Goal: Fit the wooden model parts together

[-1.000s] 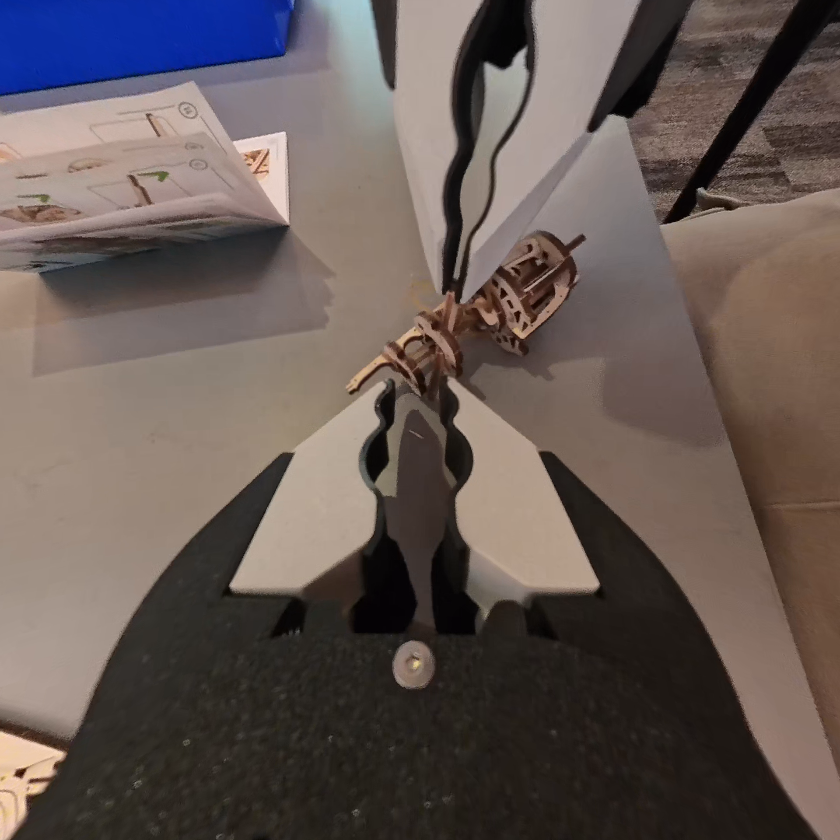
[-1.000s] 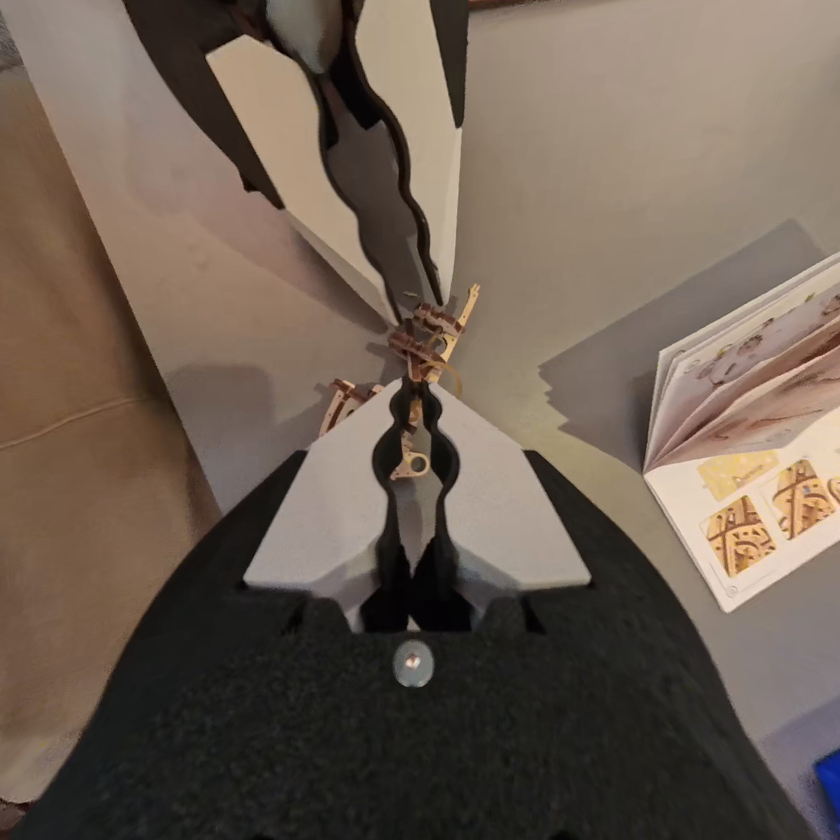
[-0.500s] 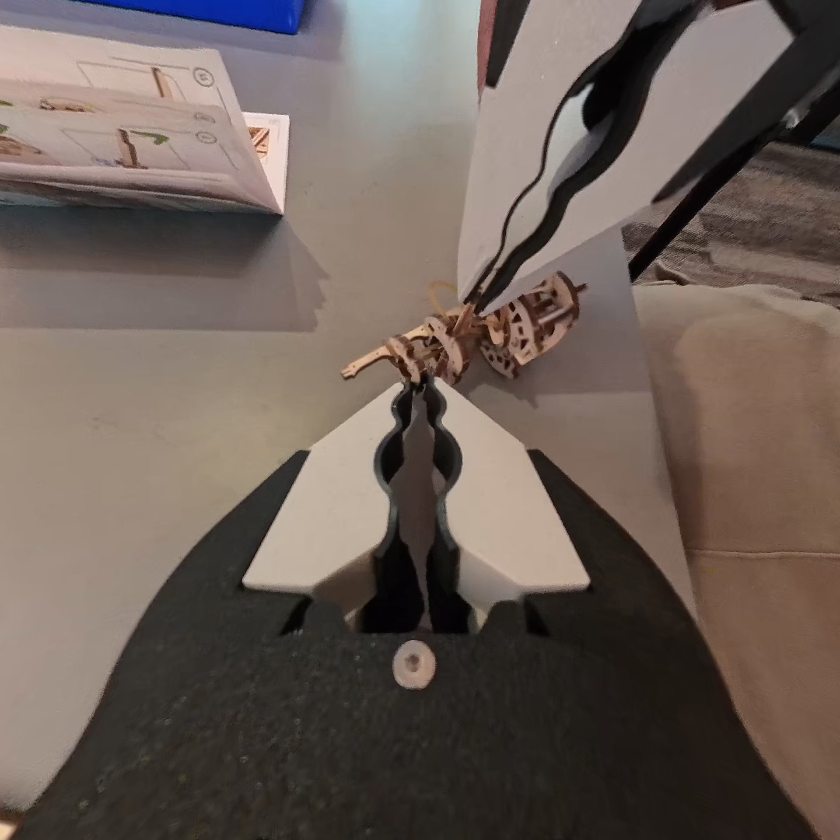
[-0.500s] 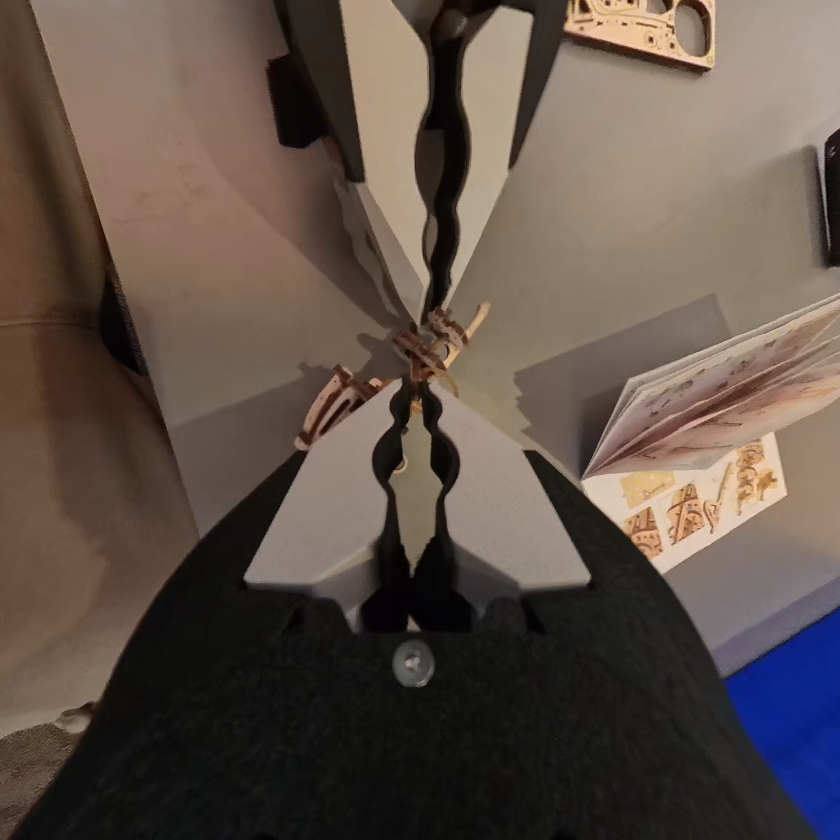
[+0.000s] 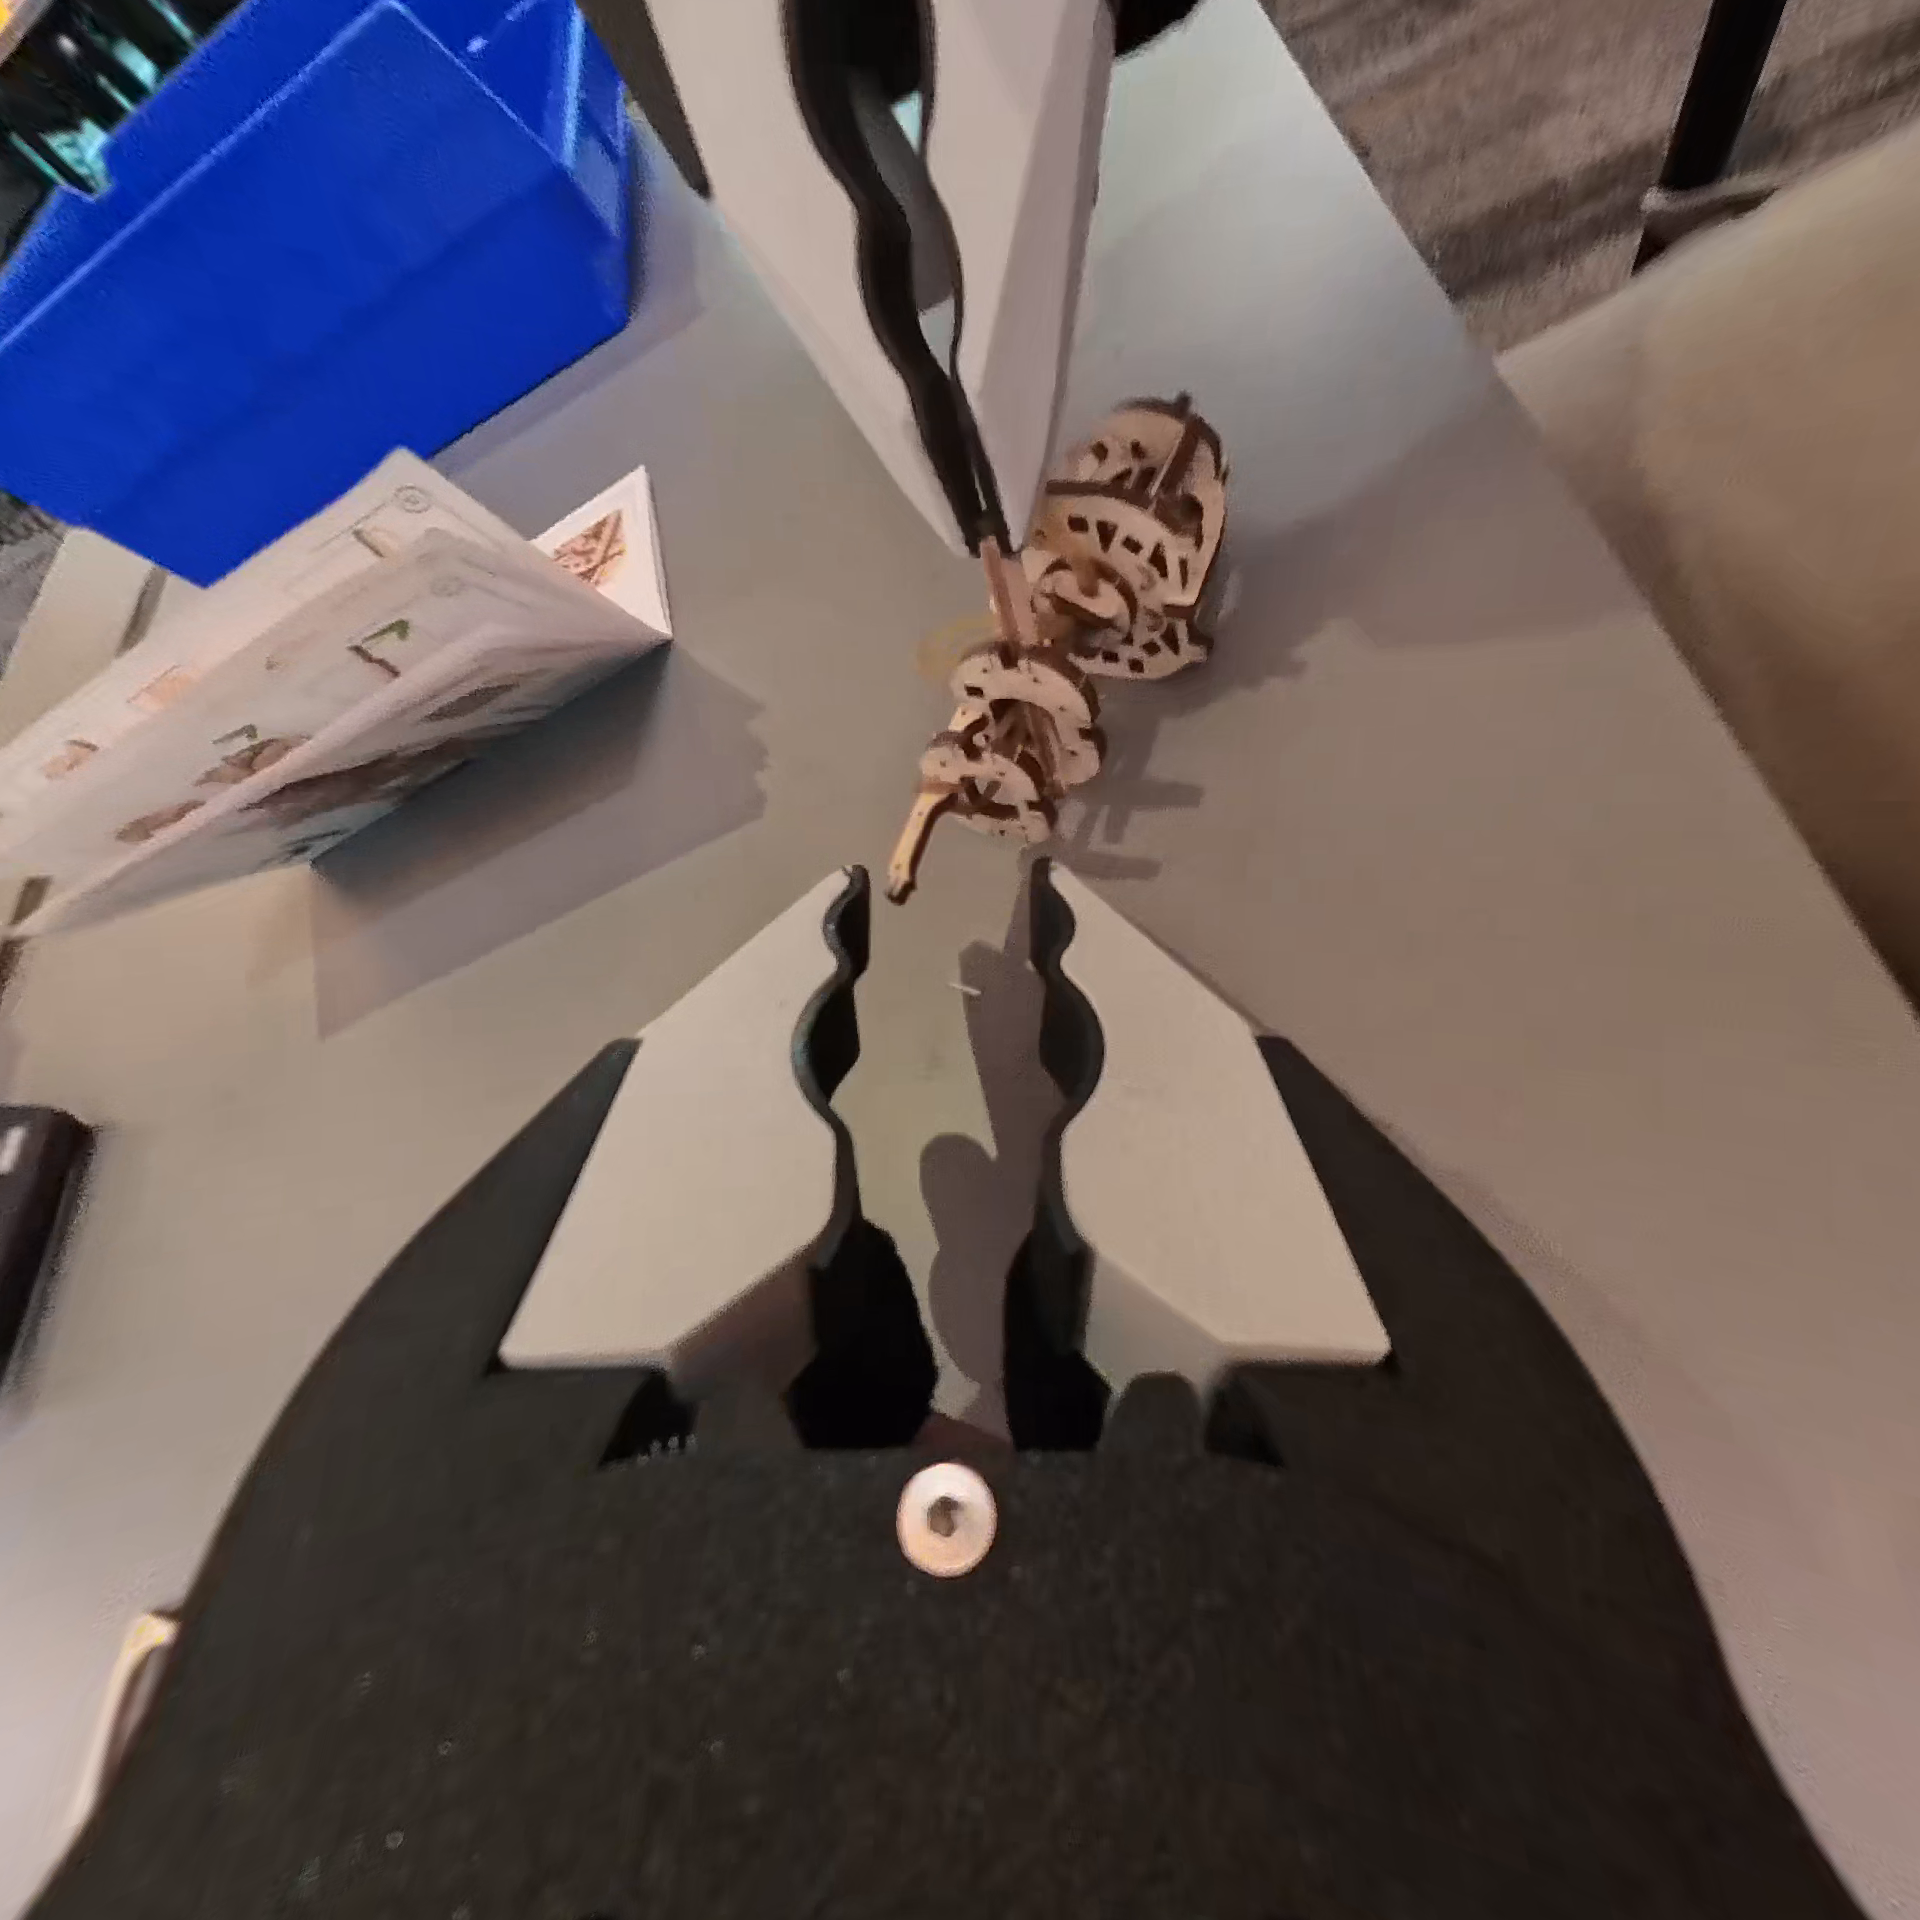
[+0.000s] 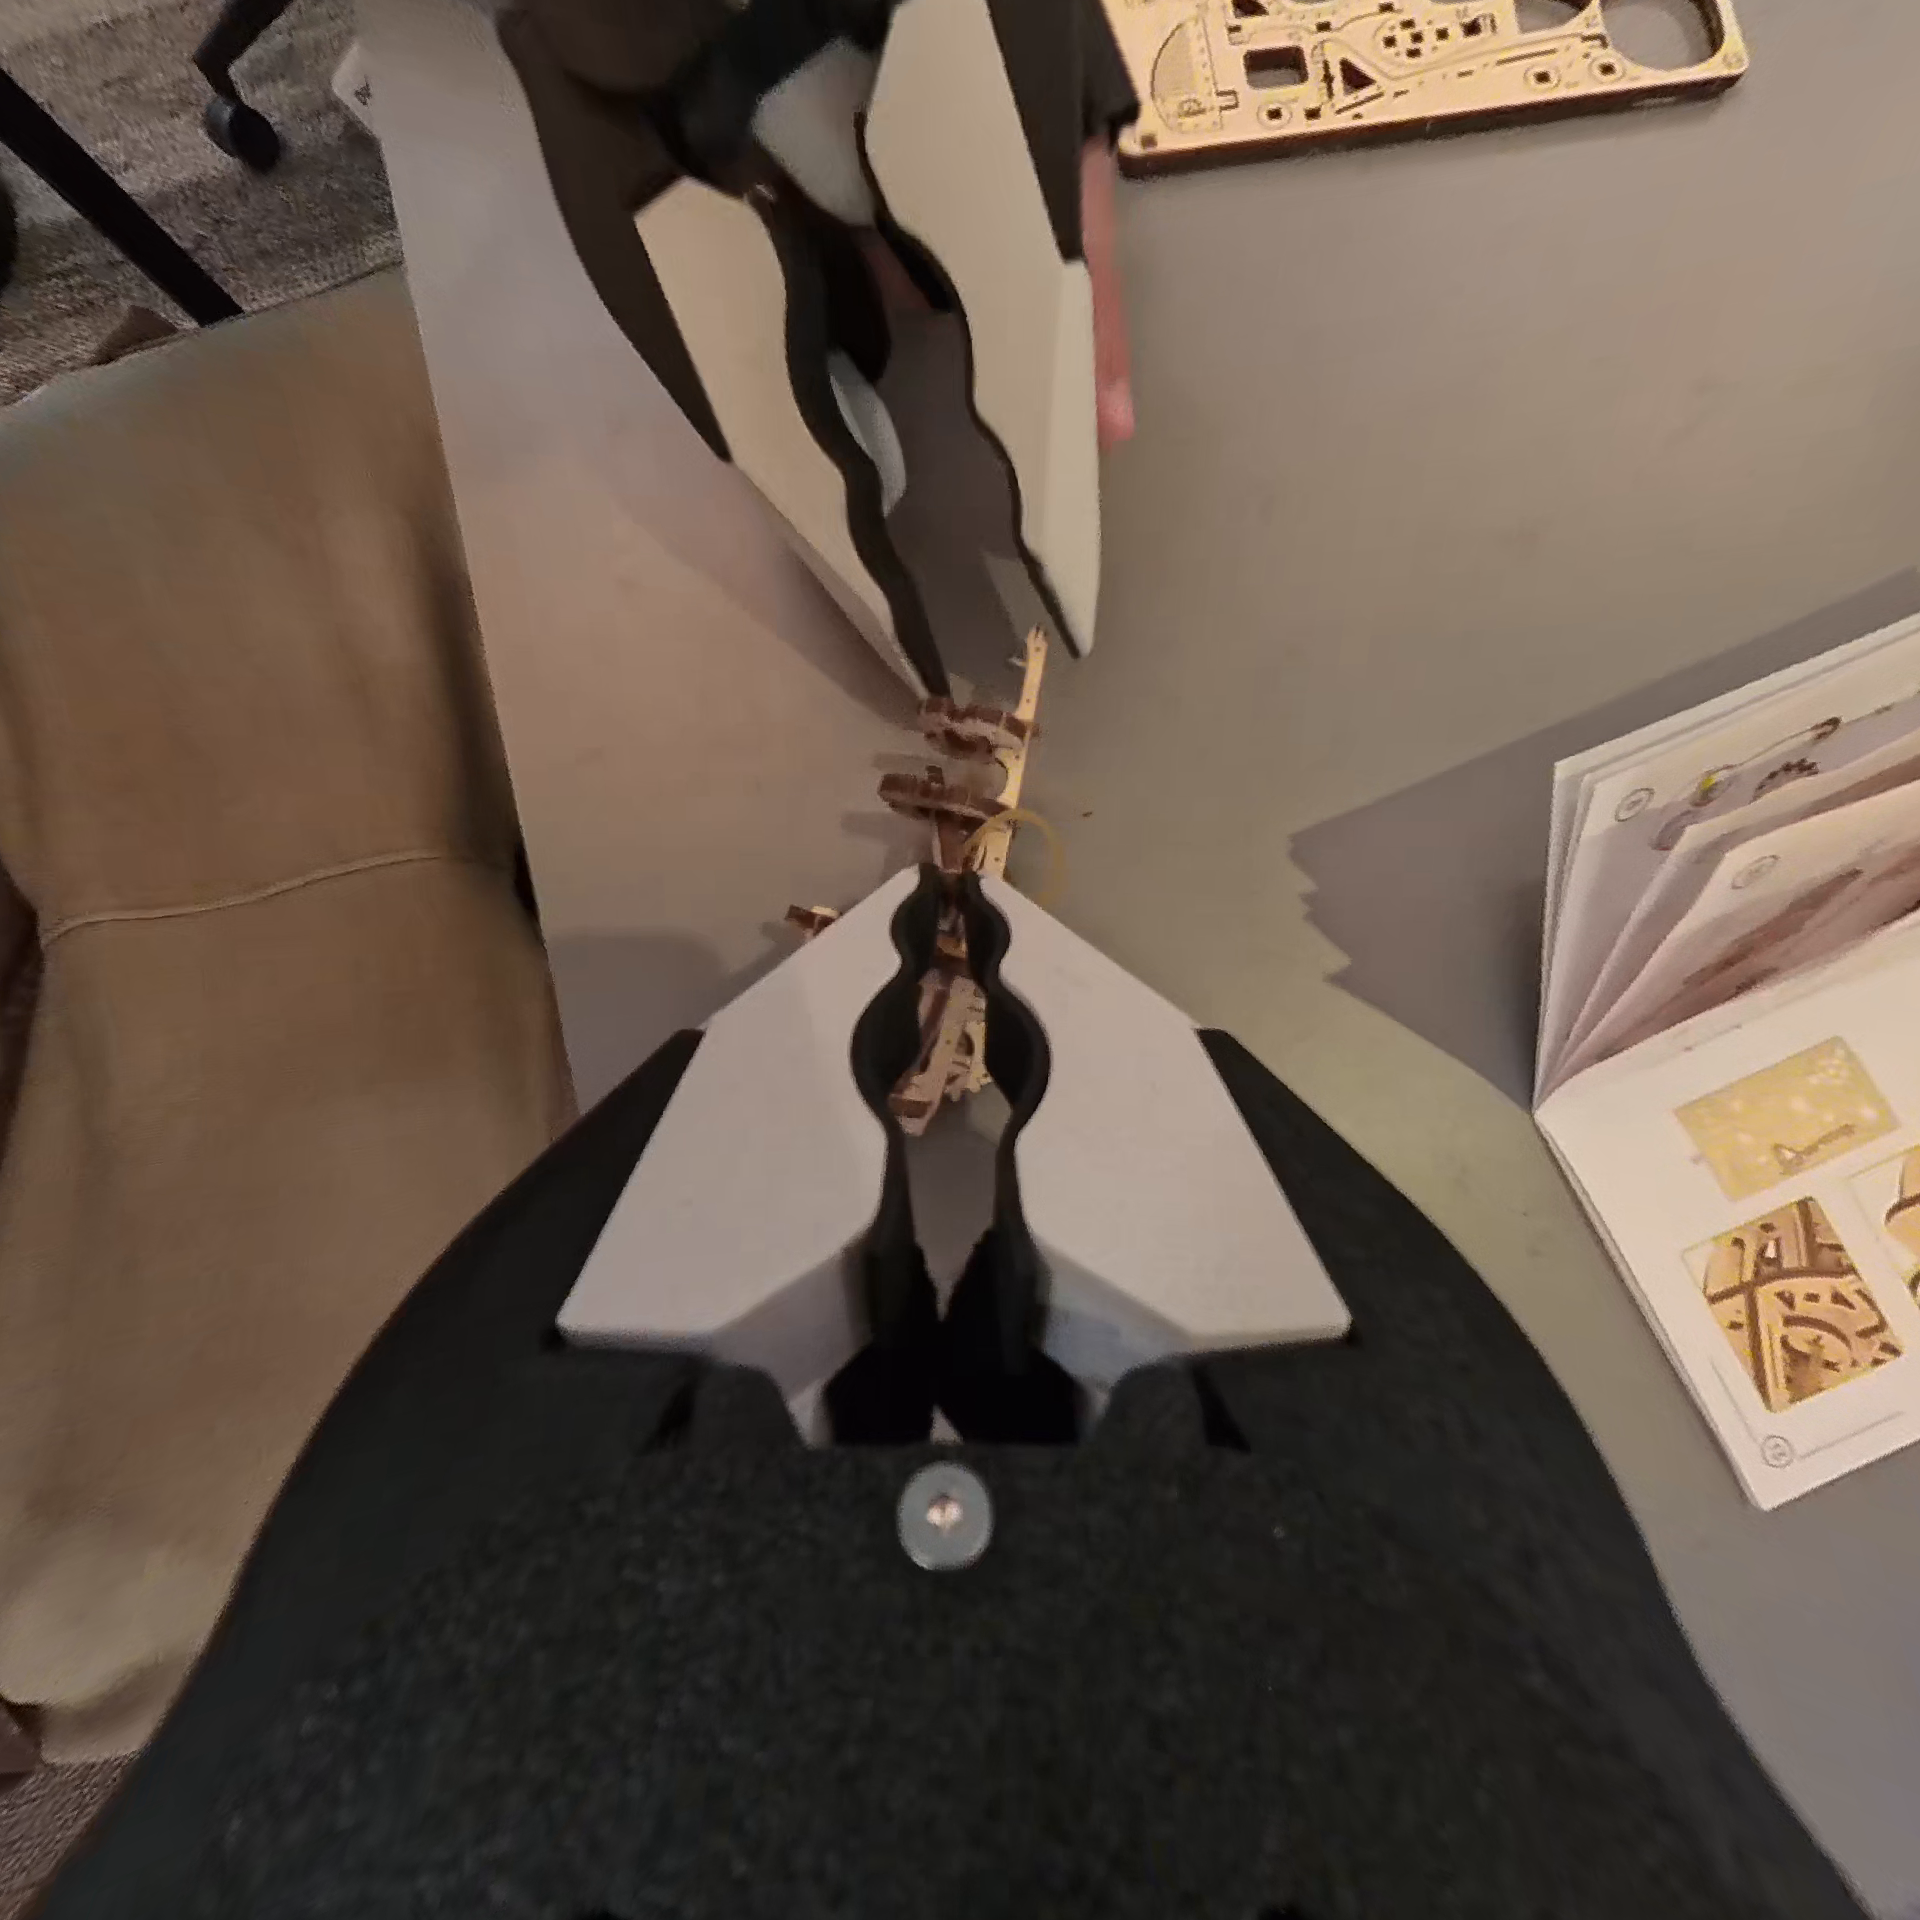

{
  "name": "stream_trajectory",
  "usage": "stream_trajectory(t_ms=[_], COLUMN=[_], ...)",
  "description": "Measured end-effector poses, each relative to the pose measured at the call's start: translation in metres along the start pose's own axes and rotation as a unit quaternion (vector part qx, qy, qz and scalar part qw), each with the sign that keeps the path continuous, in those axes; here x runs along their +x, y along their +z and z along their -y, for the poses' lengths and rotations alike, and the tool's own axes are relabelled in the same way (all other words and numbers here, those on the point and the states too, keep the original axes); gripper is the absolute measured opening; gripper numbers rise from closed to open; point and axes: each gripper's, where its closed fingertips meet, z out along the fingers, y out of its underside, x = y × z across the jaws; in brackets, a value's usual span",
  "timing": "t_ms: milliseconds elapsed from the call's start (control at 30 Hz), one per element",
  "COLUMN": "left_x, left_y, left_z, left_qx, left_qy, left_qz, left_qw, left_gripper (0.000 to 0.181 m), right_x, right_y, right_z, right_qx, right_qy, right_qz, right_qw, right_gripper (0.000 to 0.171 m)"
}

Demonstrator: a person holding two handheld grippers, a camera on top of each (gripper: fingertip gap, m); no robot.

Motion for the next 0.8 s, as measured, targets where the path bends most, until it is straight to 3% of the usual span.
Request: stream_trajectory(t_ms=[233, 333, 600, 800], left_x=[-0.005, -0.004, 0.001, 0.014], left_y=[0.008, 0.007, 0.005, 0.003], left_z=[0.007, 0.005, 0.007, 0.009], left_qx=[0.017, 0.011, -0.004, -0.013], left_qy=[0.028, 0.005, -0.191, -0.253], left_qz=[-0.003, -0.014, -0.072, -0.098], left_qw=[0.999, 1.000, 0.979, 0.962], left_gripper=[0.003, 0.002, 0.002, 0.002], right_x=[0.003, 0.004, 0.007, 0.002], right_y=[-0.004, -0.010, -0.015, -0.017], right_z=[-0.003, -0.003, 0.003, 0.002], right_qx=[0.004, 0.013, 0.080, 0.121], right_qy=[0.010, 0.023, 0.152, 0.294], right_qz=[-0.016, -0.016, 0.006, 0.071], right_qw=[1.000, 1.000, 0.985, 0.945], right_gripper=[0.003, 0.003, 0.004, 0.004])
